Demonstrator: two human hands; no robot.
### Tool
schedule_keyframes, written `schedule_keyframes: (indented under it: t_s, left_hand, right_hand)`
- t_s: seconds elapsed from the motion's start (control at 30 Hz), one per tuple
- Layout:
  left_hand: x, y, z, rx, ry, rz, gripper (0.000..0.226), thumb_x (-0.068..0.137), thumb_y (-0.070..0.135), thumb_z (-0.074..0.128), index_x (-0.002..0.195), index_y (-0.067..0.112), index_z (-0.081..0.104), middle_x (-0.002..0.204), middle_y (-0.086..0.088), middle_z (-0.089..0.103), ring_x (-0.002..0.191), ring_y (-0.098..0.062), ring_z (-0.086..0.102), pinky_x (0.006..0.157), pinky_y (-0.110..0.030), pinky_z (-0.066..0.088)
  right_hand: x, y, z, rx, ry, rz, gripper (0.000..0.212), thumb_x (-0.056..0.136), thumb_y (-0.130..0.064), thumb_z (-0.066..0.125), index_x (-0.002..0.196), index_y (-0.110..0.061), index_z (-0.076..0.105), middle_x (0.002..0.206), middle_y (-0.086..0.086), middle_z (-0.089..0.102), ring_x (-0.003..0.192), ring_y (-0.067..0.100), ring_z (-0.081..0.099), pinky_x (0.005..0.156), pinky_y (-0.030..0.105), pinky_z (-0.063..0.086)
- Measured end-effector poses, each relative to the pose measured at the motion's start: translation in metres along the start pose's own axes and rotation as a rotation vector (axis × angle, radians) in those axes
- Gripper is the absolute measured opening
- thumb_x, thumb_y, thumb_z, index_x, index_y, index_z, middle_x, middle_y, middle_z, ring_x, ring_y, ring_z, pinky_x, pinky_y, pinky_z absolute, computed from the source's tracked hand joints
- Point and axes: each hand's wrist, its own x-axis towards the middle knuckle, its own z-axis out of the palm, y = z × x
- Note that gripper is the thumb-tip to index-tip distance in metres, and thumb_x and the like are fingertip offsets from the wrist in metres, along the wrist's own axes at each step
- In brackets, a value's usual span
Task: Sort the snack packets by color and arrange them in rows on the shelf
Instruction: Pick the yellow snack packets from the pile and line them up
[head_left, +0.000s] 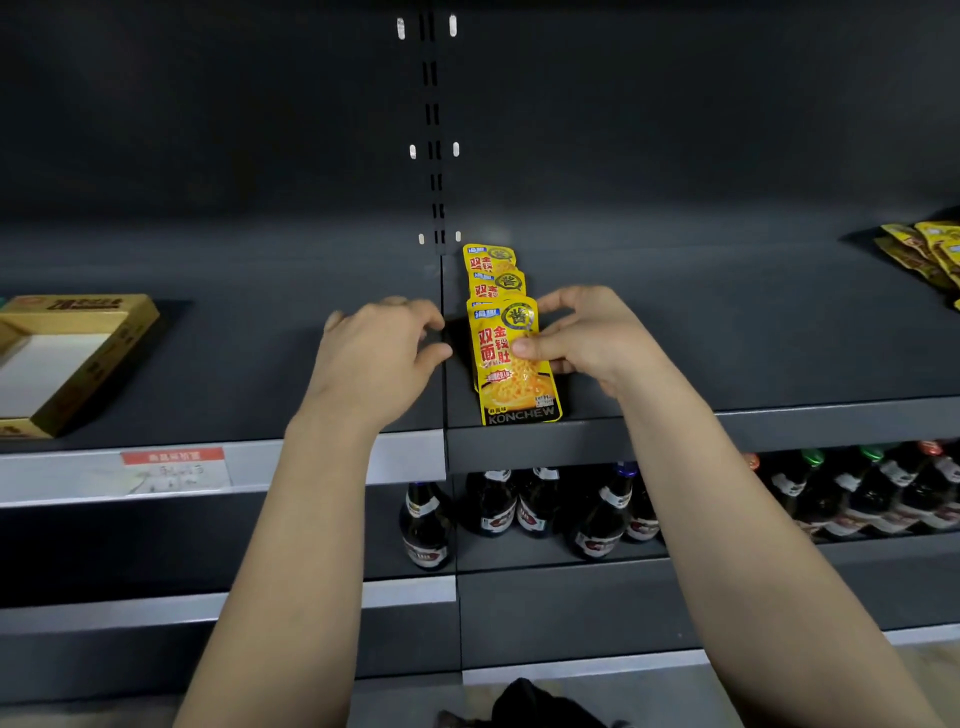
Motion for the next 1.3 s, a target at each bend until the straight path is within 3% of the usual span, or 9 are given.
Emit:
schedule_keyframes:
  t_s: [0.2,0.33,0.4,0.57,0.67,0.87,1.3]
  left_hand:
    - [-0.003,-0.001,0.002,0.006,0.029,-0.044,0.024,0.092,0.034,0.061,0.114,0.026,0.063,0.109,0.006,0.065,0.102,-0.016,0.061,0.095,-0.041,0.037]
    - [-0.003,0.001,0.004,0.016,0.019,-0.048,0.024,0.092,0.035,0.060,0.114,0.027,0.062,0.109,0.006,0.065,0.104,-0.017,0.060,0.093,-0.039,0.035]
    - [-0.002,0.003,0.004,0.018,0.014,-0.045,0.024,0.092,0.035,0.060,0.115,0.027,0.061,0.109,0.006,0.064,0.104,-0.017,0.060,0.093,-0.038,0.034]
    - [0.004,0.017,0.002,0.019,0.033,-0.005,0.026,0.093,0.035,0.059,0.117,0.027,0.060,0.114,0.002,0.061,0.107,-0.022,0.059,0.093,-0.039,0.034]
    - [0.012,0.034,0.002,0.034,0.046,0.043,0.027,0.093,0.036,0.058,0.118,0.027,0.059,0.115,0.000,0.060,0.107,-0.027,0.058,0.093,-0.040,0.033]
    - [0.024,0.078,0.018,0.031,0.043,0.142,0.026,0.091,0.038,0.059,0.116,0.030,0.060,0.118,0.005,0.062,0.113,-0.022,0.055,0.090,-0.038,0.029]
    - [0.040,0.253,0.074,-0.034,-0.022,0.337,0.027,0.092,0.039,0.057,0.118,0.031,0.058,0.116,0.008,0.061,0.112,-0.019,0.055,0.090,-0.037,0.028]
  right_hand:
    - [0.002,0.006,0.007,-0.111,0.069,-0.006,0.041,0.066,-0.012,0.088,0.098,-0.015,0.062,0.088,0.009,0.073,0.075,0.019,0.068,0.058,0.026,0.047]
    - [0.003,0.012,0.011,-0.236,0.142,-0.044,0.039,0.061,-0.021,0.091,0.083,-0.024,0.059,0.085,0.004,0.070,0.084,0.022,0.069,0.074,0.034,0.052]
    - [0.002,0.011,0.013,-0.312,0.144,-0.055,0.038,0.063,-0.024,0.091,0.082,-0.025,0.058,0.084,0.001,0.068,0.087,0.022,0.068,0.068,0.030,0.048]
    - [-0.008,0.007,0.007,-0.351,0.197,-0.089,0.075,0.064,-0.024,0.090,0.127,-0.018,0.050,0.099,-0.004,0.052,0.096,0.015,0.054,0.074,0.025,0.041]
    - [-0.015,0.009,-0.002,-0.335,0.217,-0.140,0.059,0.072,-0.031,0.085,0.122,-0.019,0.056,0.087,-0.007,0.054,0.086,0.011,0.054,0.065,0.020,0.038]
    - [-0.031,0.022,-0.050,-0.530,0.315,-0.222,0.032,0.080,-0.031,0.077,0.108,-0.019,0.067,0.088,-0.003,0.061,0.084,0.017,0.060,0.082,0.030,0.050]
    - [-0.087,0.071,-0.229,-0.802,0.517,-0.159,0.033,0.080,-0.029,0.074,0.112,-0.021,0.066,0.108,0.004,0.065,0.104,0.026,0.060,0.087,0.035,0.049]
